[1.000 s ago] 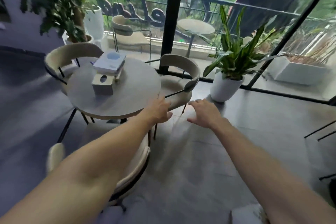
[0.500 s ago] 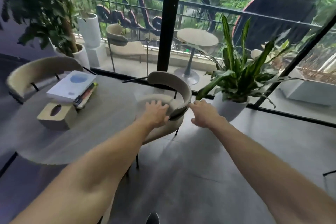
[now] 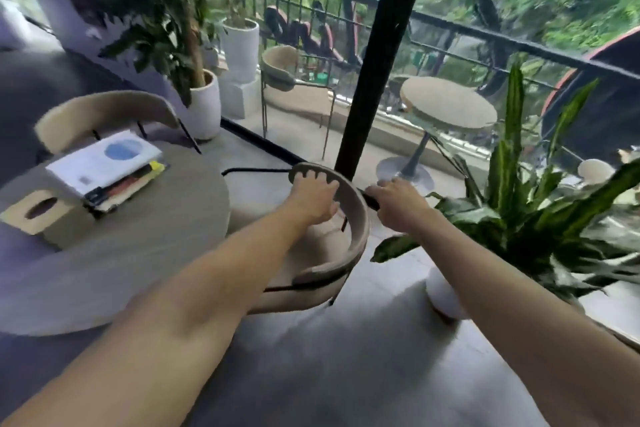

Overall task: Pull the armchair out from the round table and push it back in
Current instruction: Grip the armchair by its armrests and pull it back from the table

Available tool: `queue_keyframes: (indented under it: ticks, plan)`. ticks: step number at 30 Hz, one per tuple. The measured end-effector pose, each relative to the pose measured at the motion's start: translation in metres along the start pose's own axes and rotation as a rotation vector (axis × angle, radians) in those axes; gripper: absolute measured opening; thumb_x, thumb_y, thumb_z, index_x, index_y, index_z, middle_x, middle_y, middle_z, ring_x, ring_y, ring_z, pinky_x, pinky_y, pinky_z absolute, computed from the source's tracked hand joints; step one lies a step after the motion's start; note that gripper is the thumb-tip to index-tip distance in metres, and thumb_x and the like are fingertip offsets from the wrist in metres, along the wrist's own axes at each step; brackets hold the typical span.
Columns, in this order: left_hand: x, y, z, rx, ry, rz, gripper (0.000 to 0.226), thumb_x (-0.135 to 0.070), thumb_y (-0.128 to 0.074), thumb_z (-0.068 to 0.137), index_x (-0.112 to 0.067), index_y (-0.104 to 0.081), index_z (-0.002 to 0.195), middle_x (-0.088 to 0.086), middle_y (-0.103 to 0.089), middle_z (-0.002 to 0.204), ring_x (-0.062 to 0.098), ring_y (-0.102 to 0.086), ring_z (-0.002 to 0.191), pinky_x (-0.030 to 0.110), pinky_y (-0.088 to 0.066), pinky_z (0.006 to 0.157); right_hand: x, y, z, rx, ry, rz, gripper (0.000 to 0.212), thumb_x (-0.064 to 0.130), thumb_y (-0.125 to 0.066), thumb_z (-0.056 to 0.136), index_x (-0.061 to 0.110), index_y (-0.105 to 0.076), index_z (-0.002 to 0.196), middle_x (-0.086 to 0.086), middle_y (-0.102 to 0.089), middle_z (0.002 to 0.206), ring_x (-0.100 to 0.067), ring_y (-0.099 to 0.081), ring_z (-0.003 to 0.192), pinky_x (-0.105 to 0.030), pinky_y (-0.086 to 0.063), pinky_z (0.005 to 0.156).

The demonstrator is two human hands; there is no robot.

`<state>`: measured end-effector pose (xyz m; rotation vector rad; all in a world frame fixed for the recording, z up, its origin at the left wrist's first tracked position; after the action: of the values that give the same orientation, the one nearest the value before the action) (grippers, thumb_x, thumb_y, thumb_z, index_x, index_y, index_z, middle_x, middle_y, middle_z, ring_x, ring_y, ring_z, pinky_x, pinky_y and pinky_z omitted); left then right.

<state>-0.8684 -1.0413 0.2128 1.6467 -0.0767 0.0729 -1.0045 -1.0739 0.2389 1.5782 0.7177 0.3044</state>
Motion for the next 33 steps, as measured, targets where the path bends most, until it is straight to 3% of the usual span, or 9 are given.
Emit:
queue_keyframes:
  ticks: [6,11,18,22,33]
  plan:
    - [-0.013,-0.035,0.052,0.079,0.263,-0.080,0.048,-0.051,-0.042,0.096,-0.026,-0.047,0.137,0.008,-0.051,0.136,0.030,-0.048,0.123,0.045,-0.040,0.096,-0.028,-0.030,0.075,0.010,0.264,-0.060,0.050,0.019,-0.060,0.090,0.024,-0.049,0.138,-0.007,-0.056,0.123,-0.032,-0.049,0.112,-0.046,-0.046,0.091]
    - [0.000,-0.085,0.090,0.176,0.430,-0.182,0.050,-0.050,-0.040,0.095,-0.025,-0.045,0.139,0.009,-0.048,0.139,0.032,-0.045,0.124,0.046,-0.036,0.099,-0.032,-0.065,0.144,0.051,0.470,-0.133,0.066,0.018,-0.067,0.086,0.026,-0.042,0.146,-0.005,-0.052,0.134,-0.030,-0.046,0.121,-0.043,-0.045,0.094]
    - [0.017,-0.128,0.119,0.280,0.680,-0.283,0.048,-0.044,-0.040,0.100,-0.019,-0.046,0.141,0.012,-0.046,0.144,0.034,-0.040,0.132,0.050,-0.034,0.103,-0.040,-0.115,0.216,0.133,0.682,-0.245,0.061,0.021,-0.067,0.086,0.025,-0.044,0.143,-0.006,-0.052,0.129,-0.030,-0.047,0.122,-0.043,-0.044,0.096]
    - [-0.016,-0.147,0.127,0.340,0.745,-0.322,0.053,-0.047,-0.032,0.103,-0.016,-0.039,0.146,0.016,-0.042,0.145,0.037,-0.040,0.131,0.049,-0.035,0.102,-0.053,-0.152,0.239,0.151,0.810,-0.300,0.050,0.018,-0.060,0.090,0.023,-0.048,0.139,-0.008,-0.053,0.132,-0.031,-0.046,0.125,-0.043,-0.042,0.097]
    - [-0.136,-0.208,0.157,0.459,1.055,-0.407,0.052,-0.054,-0.042,0.095,-0.020,-0.049,0.134,0.012,-0.051,0.130,0.033,-0.049,0.117,0.044,-0.039,0.091,-0.077,-0.240,0.275,0.096,1.253,-0.521,0.055,0.014,-0.061,0.088,0.025,-0.046,0.141,-0.003,-0.051,0.136,-0.028,-0.045,0.130,-0.043,-0.042,0.104]
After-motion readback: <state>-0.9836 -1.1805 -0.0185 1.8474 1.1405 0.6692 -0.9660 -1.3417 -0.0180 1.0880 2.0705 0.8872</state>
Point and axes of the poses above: each hand's wrist, its own z-axis towards the middle knuckle, its own y-axis out of the back of the hand, x = y × z, the point moved 8 cm from there along z, towards the middle knuckle
